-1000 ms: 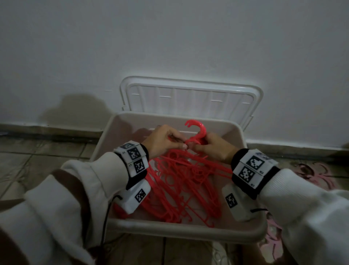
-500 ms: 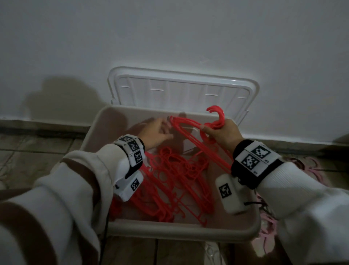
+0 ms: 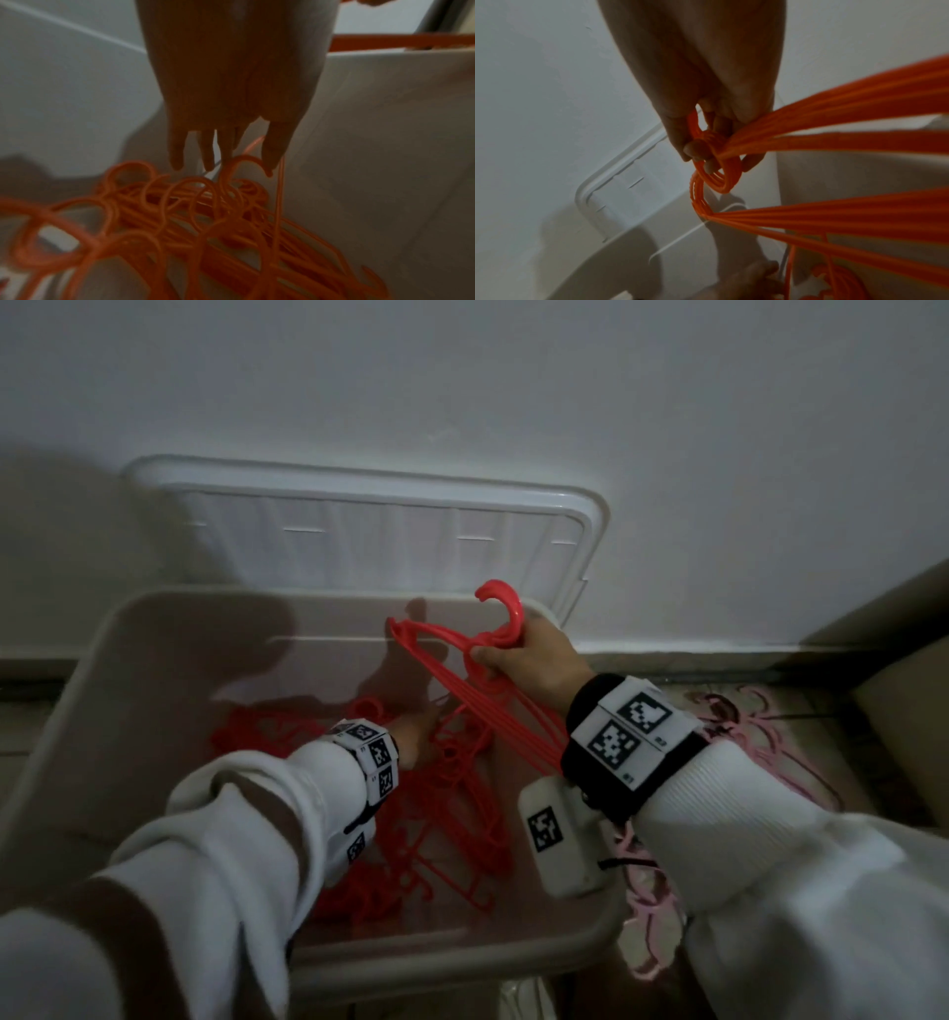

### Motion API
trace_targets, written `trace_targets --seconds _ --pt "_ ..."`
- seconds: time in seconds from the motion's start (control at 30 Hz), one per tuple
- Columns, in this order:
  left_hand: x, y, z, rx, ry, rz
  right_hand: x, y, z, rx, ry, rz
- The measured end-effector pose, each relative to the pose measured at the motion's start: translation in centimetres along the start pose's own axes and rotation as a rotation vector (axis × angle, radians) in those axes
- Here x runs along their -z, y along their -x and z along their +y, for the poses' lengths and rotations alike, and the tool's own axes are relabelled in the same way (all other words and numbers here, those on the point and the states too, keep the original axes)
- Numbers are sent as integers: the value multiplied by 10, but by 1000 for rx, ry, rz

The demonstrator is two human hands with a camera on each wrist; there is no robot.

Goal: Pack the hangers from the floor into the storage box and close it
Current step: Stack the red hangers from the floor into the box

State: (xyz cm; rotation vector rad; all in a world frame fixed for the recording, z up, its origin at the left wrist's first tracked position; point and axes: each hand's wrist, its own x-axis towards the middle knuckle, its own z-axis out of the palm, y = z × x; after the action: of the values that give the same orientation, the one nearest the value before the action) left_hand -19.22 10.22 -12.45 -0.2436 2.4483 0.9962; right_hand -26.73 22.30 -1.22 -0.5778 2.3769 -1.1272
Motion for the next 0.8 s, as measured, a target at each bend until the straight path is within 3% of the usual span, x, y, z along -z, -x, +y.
trace_targets --seconds 0.37,0.57,0.7,0.8 --pt "-8 1 -1 -29 93 124 -1 -1 -1 -12 -9 -55" --pt "15 18 -17 28 -47 176 1 -4 -18 65 -55 -62" --pt "30 46 -22 -5 -185 254 -3 1 -34 110 -162 -120" --pt "39 70 -23 -31 -124 253 -10 6 -48 118 -304 -180"
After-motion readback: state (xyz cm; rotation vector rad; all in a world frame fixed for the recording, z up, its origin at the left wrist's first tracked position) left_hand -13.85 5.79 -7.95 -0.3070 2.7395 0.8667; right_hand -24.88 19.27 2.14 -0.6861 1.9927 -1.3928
